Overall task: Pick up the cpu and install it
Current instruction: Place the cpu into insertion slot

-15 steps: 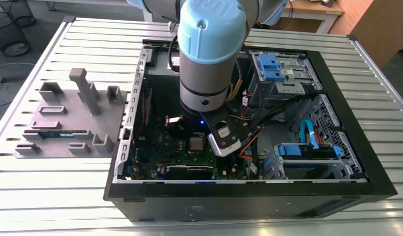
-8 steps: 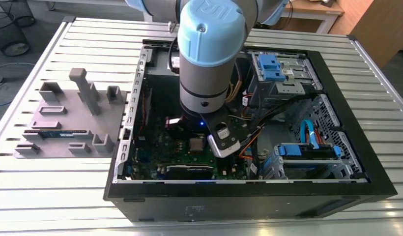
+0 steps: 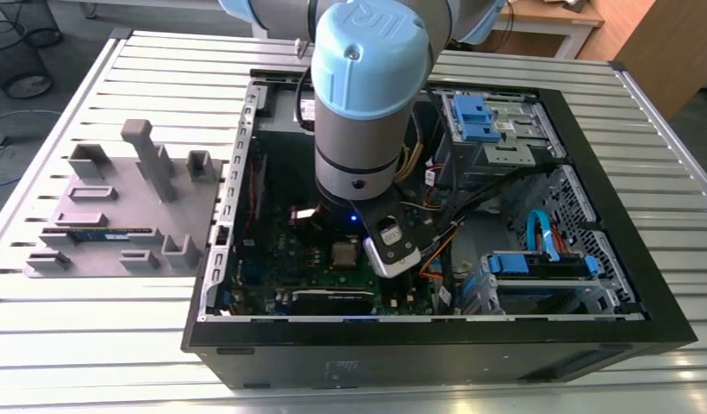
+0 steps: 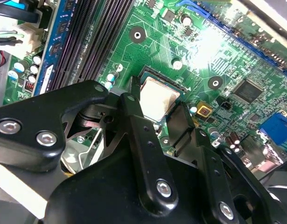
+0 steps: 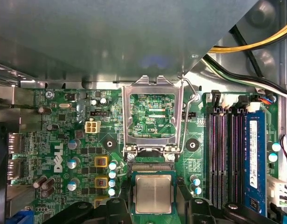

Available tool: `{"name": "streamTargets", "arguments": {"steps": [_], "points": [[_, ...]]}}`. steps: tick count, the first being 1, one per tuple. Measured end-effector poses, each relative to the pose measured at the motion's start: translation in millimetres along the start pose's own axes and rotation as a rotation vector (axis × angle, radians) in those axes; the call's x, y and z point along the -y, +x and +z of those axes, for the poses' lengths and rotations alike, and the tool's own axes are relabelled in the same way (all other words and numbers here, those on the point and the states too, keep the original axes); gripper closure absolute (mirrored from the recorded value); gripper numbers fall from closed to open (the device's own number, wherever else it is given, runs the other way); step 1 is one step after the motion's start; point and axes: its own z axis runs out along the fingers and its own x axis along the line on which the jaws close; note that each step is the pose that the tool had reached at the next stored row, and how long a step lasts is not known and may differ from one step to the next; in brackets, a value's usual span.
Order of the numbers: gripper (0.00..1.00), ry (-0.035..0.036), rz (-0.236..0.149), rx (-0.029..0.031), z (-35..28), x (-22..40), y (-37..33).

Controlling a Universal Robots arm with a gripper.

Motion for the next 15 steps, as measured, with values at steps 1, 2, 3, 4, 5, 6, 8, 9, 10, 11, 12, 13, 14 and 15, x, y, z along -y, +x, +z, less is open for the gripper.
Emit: {"name": "streamTargets", "arguments": {"steps": [1,2,3,4,5,6,8,9,10,11,12,13,14,15], "points": [[0.53,-0.0003,0.0,0.0001,0.3,-0.1,0.0],[0.53,-0.0002,0.0,0.0001,0.4,-0.1,0.1],[0.53,-0.0002,0.0,0.0001,0.6,-0.2,0.2],[0.53,-0.0002,0.0,0.0002,0.8,-0.2,0.4],[0.53,-0.0002,0.0,0.0001,0.9,-0.4,0.6],[0.53,-0.0003,0.0,0.0002,1.0,-0.5,0.6],[0.53,-0.0001,0.001,0.0001,1.2,-0.6,0.9],[0.53,-0.0004,0.001,0.0002,1.8,-0.6,0.8],[0.53,-0.0004,0.001,0.0002,2.6,-0.6,0.9],[0.53,-0.0003,0.001,0.0002,3.1,-0.6,1.0],[0.53,-0.0002,0.001,0.0001,3.6,-0.5,1.1],[0.53,-0.0001,0.001,0.0001,4.0,-0.5,1.1],[0.53,-0.0001,0.001,0.0001,4.2,-0.5,1.1],[0.53,-0.0002,0.001,0.0001,4.7,-0.5,1.1]]}}
